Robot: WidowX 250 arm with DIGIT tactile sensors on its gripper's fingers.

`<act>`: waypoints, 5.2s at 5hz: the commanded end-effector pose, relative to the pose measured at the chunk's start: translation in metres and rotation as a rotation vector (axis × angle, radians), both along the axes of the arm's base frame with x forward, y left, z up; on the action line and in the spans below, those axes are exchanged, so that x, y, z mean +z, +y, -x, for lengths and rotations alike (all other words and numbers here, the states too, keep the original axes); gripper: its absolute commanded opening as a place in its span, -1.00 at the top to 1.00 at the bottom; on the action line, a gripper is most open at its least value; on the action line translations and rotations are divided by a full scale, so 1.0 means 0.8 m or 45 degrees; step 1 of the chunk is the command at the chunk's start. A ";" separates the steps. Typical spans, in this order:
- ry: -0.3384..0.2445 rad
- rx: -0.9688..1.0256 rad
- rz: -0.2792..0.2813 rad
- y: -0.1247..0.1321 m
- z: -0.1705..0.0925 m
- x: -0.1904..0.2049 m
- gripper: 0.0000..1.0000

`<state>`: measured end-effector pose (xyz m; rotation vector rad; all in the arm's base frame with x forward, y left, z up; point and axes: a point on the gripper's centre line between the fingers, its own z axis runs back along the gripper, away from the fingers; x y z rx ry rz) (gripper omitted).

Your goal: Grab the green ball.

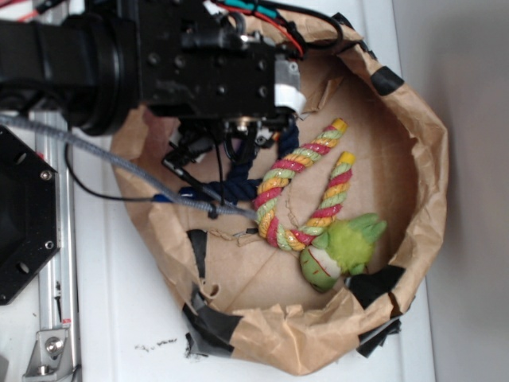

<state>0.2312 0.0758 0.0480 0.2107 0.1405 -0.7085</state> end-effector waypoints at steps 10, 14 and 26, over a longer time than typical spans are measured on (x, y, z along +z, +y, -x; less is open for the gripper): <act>-0.244 0.109 -0.151 0.030 -0.030 0.023 -0.97; -0.212 0.095 -0.135 0.027 -0.048 -0.010 -0.95; -0.457 1.201 0.437 -0.116 -0.040 0.226 1.00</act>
